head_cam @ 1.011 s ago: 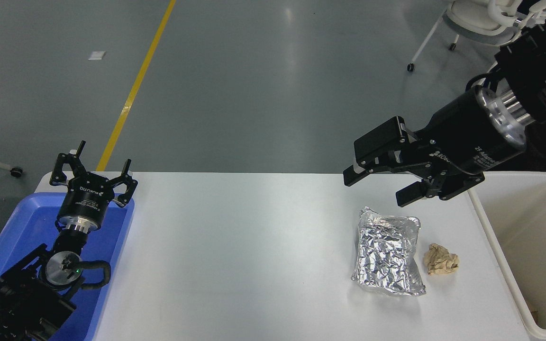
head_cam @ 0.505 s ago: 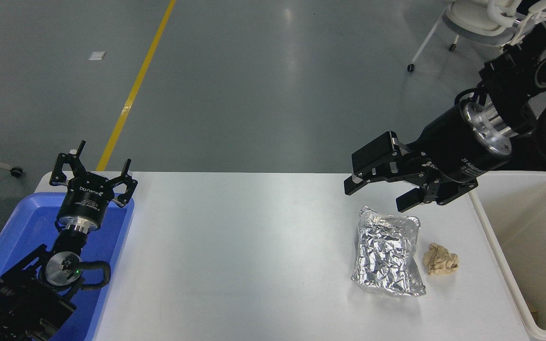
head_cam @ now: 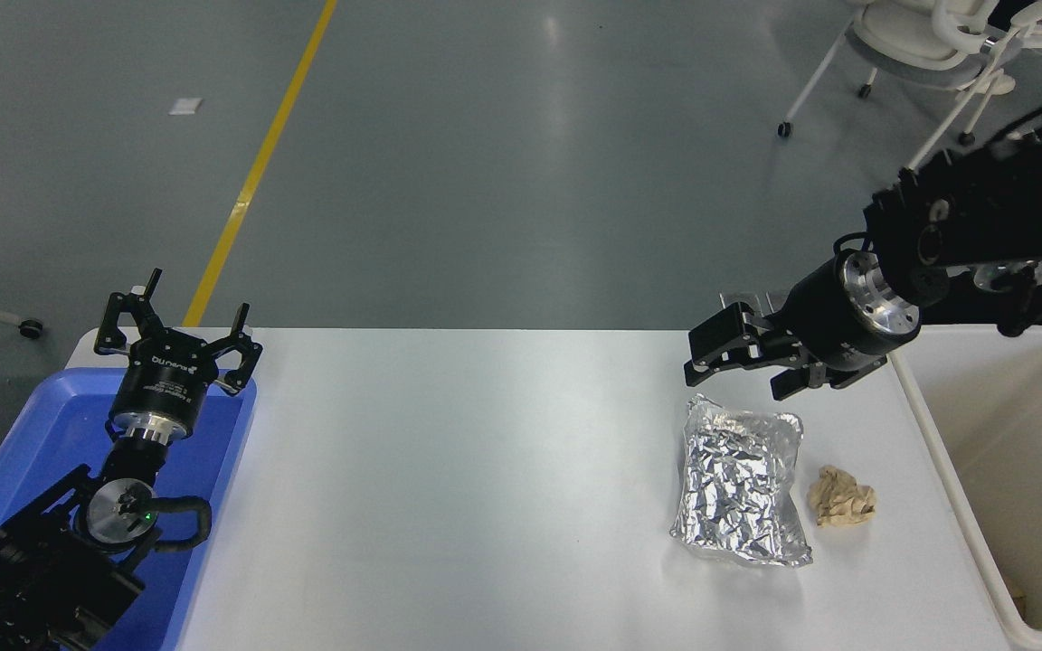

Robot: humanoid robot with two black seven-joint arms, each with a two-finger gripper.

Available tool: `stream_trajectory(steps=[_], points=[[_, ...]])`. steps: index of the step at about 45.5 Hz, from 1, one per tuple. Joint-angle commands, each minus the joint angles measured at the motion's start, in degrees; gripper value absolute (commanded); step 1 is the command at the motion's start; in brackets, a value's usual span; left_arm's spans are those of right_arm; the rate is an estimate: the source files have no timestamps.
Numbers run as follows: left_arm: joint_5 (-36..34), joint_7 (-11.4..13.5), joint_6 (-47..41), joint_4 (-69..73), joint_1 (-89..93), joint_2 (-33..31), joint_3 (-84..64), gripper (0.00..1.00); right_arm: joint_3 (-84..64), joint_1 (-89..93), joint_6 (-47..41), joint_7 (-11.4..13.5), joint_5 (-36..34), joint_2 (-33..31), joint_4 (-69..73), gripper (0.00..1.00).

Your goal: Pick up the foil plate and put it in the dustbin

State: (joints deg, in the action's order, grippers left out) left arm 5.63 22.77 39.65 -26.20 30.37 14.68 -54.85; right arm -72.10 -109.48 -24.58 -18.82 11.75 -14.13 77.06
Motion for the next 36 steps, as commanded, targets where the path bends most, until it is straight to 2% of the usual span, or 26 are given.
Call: stream_trajectory(steps=[1,19,36], points=[[0.0,0.0,0.0,0.0,0.0,0.0,0.0,1.0,2.2,13.0,3.5,0.1,4.9,0.2,-8.0,1.0],[0.0,0.1,0.0,-0.1,0.0,0.0,0.0,1.0,6.0,25.6,5.2,0.6,13.0,0.1,-20.5,1.0],[0.0,0.1,0.0,-0.1,0.0,0.0,0.0,1.0,5.8,33.4,5.5,0.7,14.2,0.1,-29.0,1.0]])
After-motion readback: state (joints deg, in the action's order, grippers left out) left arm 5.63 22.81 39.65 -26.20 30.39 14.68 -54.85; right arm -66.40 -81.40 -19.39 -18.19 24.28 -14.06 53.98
